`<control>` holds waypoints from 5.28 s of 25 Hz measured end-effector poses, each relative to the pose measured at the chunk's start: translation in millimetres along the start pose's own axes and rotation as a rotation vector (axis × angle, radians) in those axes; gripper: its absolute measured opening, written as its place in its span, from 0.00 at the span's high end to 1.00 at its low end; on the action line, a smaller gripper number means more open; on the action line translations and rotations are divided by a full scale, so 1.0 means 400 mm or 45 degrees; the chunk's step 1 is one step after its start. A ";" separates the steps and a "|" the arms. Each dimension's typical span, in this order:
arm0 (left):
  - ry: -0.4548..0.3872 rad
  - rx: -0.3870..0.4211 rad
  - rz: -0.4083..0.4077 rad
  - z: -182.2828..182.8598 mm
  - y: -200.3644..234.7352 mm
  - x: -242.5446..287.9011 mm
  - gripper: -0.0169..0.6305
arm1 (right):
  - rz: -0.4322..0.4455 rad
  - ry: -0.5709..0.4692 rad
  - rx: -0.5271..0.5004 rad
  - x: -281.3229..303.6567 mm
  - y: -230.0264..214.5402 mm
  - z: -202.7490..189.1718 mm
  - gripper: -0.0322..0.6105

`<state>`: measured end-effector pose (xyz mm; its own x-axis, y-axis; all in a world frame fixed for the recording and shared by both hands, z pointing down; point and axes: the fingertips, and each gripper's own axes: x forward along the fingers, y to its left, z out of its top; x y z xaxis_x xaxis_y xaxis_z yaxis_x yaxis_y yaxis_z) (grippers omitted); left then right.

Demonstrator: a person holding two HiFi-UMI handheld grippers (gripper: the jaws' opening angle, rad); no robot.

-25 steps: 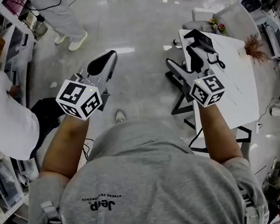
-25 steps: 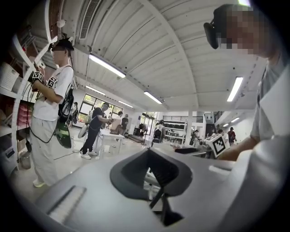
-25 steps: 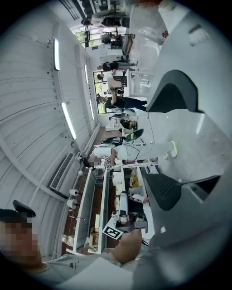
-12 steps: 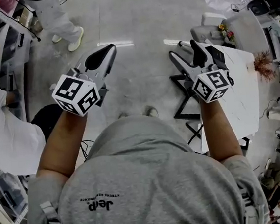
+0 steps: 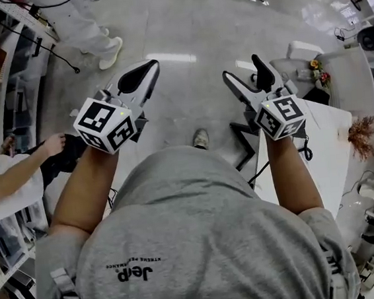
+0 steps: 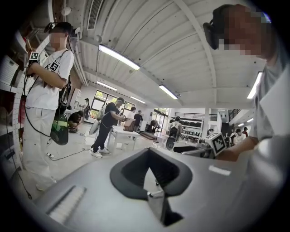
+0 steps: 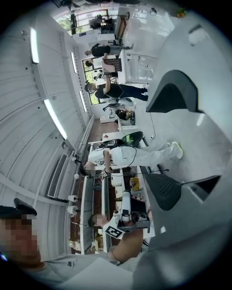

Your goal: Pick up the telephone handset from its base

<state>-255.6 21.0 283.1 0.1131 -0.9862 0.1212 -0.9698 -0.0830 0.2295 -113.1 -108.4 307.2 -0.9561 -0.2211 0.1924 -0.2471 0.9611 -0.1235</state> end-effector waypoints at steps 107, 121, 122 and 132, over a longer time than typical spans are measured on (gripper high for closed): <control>0.110 0.037 -0.426 -0.041 -0.044 0.462 0.89 | -0.084 0.268 -0.234 -0.079 -0.287 0.077 0.83; 0.062 -0.029 -0.067 -0.016 0.265 0.153 0.89 | 0.222 0.373 0.216 0.246 -0.117 -0.054 0.83; 0.063 -0.024 -0.051 -0.021 0.280 0.135 0.89 | 0.236 0.380 0.240 0.262 -0.104 -0.065 0.83; 0.054 -0.062 0.008 -0.048 0.348 0.038 0.89 | 0.338 0.371 0.375 0.363 -0.003 -0.099 0.83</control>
<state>-384.8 -2.7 335.4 0.1173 -0.9795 0.1636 -0.9589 -0.0689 0.2752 -245.4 -135.2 373.8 -0.9187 0.1209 0.3759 -0.0750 0.8812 -0.4668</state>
